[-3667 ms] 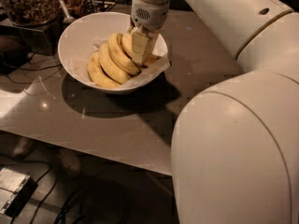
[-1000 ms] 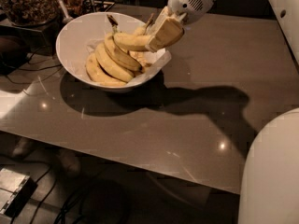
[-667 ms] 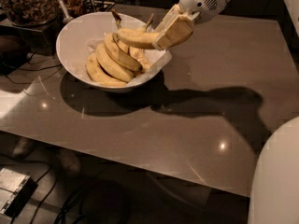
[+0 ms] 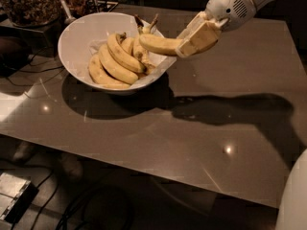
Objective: Pick banana from white bowl
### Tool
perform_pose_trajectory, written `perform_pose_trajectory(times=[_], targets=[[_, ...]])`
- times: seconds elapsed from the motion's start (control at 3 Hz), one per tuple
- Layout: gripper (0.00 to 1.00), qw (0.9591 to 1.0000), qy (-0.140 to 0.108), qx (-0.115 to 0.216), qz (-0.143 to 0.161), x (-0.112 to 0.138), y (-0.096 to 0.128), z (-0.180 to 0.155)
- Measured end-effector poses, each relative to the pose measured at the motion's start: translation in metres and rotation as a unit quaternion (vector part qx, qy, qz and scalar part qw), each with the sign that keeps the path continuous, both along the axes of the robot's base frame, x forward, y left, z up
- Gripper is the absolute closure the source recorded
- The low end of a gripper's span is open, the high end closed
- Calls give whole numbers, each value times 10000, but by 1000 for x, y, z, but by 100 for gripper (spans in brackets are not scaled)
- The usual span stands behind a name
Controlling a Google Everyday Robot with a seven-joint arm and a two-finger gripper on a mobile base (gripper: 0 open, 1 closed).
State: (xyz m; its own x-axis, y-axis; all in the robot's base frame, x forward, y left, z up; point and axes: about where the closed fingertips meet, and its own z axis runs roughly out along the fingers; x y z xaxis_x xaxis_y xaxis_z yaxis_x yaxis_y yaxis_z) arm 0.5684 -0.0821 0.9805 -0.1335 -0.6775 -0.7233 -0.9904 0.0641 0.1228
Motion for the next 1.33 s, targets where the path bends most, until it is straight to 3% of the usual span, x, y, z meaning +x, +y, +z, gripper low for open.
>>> perform_pose_trajectory(times=[1.0, 1.33], targets=[[100, 9981, 266, 79, -545, -37, -55, -13], [100, 9960, 191, 70, -868, -75, -86, -12]])
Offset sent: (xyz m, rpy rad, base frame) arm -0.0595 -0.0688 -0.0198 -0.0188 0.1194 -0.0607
